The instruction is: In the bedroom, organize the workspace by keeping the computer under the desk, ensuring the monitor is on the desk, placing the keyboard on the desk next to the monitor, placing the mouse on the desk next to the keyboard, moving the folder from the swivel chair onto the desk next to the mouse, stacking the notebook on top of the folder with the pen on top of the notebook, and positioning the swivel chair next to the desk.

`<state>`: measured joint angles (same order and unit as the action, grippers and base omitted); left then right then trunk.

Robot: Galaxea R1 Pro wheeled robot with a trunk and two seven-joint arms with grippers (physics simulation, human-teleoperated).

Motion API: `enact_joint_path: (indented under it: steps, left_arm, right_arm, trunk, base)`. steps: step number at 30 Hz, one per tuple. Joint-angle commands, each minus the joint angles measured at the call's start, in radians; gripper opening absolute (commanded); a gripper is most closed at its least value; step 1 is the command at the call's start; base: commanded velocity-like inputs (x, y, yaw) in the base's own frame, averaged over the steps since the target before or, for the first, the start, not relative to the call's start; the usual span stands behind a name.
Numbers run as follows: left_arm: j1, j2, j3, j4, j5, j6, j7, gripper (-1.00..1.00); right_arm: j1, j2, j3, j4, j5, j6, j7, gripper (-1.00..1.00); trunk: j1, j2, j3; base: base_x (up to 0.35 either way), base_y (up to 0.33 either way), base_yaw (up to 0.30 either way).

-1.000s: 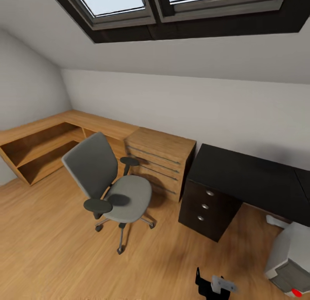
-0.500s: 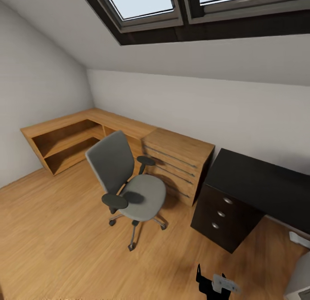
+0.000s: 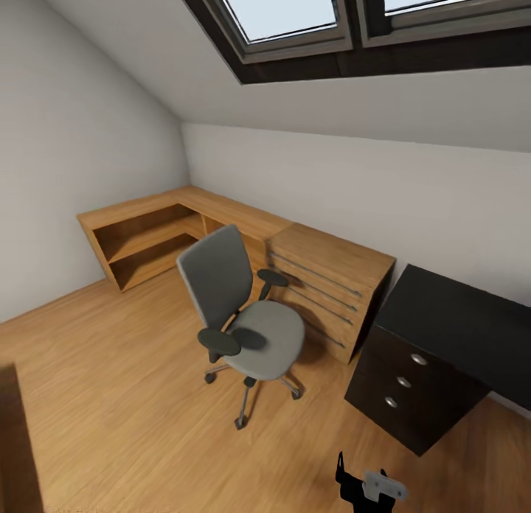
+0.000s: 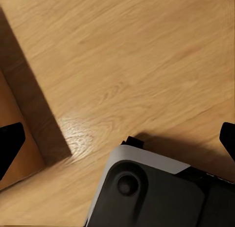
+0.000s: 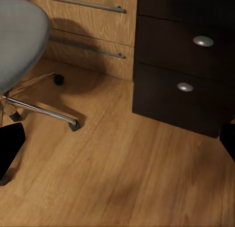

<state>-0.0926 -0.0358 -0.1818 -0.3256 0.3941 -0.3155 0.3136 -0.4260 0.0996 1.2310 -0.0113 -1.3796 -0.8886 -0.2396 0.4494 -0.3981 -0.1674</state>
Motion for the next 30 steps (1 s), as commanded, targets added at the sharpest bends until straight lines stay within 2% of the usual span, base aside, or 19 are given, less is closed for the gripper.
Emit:
enact_joint_path:
  steps: [1,12,30]
  left_arm:
    - [-0.001,0.0,-0.008,0.0,0.006,-0.004,0.007,1.0]
    - [-0.001,0.0,-0.008,0.001,0.006,-0.003,0.007,1.0]
    - [-0.001,-0.001,-0.008,0.005,0.006,-0.004,0.007,1.0]
  right_arm:
    - [0.0,0.0,0.008,-0.001,-0.001,-0.001,-0.01,1.0]
    - [0.0,0.0,0.008,-0.001,-0.001,0.001,-0.01,1.0]
    - [0.0,0.0,0.008,-0.001,-0.001,0.008,-0.009,1.0]
  trunk:
    - [0.001,-0.002,-0.001]
    - [0.001,-0.002,0.01]
    - [0.001,-0.002,0.018]
  base:
    - [0.055,0.0,0.224]
    - [0.187,0.0,0.23]
    - [0.014,0.0,0.264]
